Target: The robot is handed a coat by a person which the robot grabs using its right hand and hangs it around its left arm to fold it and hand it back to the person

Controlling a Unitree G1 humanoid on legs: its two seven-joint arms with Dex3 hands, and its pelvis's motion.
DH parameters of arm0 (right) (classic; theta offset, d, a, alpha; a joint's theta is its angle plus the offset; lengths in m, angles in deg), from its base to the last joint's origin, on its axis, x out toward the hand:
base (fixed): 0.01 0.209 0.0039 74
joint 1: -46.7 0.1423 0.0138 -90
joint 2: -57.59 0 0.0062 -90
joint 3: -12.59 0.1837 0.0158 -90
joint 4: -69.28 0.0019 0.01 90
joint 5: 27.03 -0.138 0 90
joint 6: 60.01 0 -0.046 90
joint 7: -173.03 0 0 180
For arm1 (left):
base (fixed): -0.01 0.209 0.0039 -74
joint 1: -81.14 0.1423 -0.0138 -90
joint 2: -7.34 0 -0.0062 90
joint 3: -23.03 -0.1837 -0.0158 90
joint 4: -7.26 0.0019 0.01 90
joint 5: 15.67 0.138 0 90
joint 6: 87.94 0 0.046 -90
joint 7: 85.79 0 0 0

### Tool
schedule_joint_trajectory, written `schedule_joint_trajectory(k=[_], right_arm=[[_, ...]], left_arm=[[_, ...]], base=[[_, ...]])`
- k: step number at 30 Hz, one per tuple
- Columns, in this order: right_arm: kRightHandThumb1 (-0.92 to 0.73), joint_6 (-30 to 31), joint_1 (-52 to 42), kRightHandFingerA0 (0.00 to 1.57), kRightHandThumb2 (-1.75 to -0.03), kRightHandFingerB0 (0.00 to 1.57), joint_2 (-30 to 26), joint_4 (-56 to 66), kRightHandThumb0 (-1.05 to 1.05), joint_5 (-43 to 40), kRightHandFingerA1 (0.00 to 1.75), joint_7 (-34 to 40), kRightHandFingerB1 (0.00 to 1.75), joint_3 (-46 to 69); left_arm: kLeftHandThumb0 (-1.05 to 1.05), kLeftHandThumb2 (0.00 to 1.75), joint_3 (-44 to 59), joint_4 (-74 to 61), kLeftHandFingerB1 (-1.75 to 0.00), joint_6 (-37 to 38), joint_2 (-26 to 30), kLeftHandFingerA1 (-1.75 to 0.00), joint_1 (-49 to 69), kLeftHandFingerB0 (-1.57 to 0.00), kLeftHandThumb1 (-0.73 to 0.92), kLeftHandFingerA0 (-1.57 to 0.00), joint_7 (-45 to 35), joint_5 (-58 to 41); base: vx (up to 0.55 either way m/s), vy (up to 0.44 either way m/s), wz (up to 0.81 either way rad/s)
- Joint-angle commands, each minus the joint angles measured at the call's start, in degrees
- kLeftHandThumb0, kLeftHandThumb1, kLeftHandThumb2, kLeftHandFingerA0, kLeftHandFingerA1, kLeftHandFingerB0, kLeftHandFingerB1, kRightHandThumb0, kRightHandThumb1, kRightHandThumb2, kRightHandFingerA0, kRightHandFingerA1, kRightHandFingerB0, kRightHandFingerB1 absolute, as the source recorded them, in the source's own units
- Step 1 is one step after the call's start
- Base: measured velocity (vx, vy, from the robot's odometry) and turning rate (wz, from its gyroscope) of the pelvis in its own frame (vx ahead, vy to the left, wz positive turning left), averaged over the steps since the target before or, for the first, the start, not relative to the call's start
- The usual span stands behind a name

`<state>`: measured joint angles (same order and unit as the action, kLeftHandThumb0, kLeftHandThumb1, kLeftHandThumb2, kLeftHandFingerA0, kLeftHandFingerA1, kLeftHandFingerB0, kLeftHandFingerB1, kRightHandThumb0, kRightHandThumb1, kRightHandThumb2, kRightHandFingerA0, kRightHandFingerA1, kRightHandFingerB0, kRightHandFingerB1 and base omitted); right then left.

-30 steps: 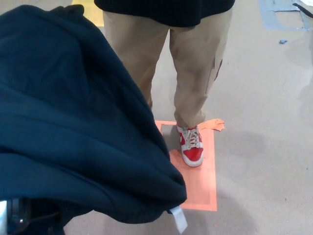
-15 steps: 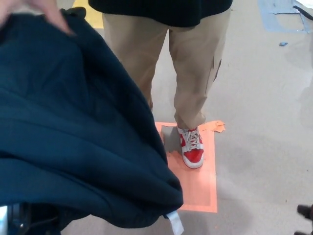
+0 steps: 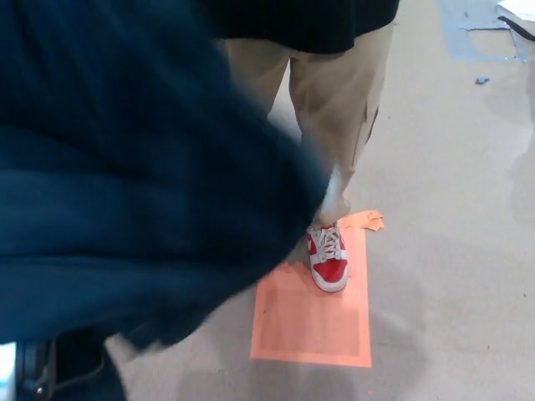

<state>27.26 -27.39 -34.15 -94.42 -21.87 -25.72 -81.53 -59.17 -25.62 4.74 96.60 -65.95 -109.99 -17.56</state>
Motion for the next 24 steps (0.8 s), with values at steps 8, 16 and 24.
schedule_joint_trajectory(k=[8, 16, 24], right_arm=[[-0.81, -0.8, -1.0, 0.00, -1.15, 0.00, -1.0, -1.7, -0.88, 6.7, 0.10, 7.3, 0.11, -5.3], [-0.82, -2.7, -1.0, 0.00, -1.16, 0.03, -1.2, -1.8, -0.90, 6.8, 0.08, 6.0, 0.14, -5.2], [-0.83, -1.7, -1.0, 0.00, -1.16, 0.00, -0.8, -1.6, -0.90, 6.7, 0.08, 6.5, 0.10, -4.4]], left_arm=[[-0.87, 1.03, -0.1, -2.4, -0.24, -0.1, 0.1, -0.25, 3.1, -0.09, 0.71, -0.09, -0.9, -1.7], [-0.84, 1.04, -2.5, -4.6, -0.24, 1.9, 0.1, -0.19, 6.4, -0.07, 0.72, -0.01, -1.0, -0.3], [-0.77, 1.00, -3.5, -7.6, -0.40, 2.4, -1.0, -0.37, 12.4, -0.06, 0.66, -0.02, -1.9, -1.1]], base=[[0.00, 0.000, 0.00], [0.00, 0.000, 0.00], [0.00, 0.000, 0.00]])
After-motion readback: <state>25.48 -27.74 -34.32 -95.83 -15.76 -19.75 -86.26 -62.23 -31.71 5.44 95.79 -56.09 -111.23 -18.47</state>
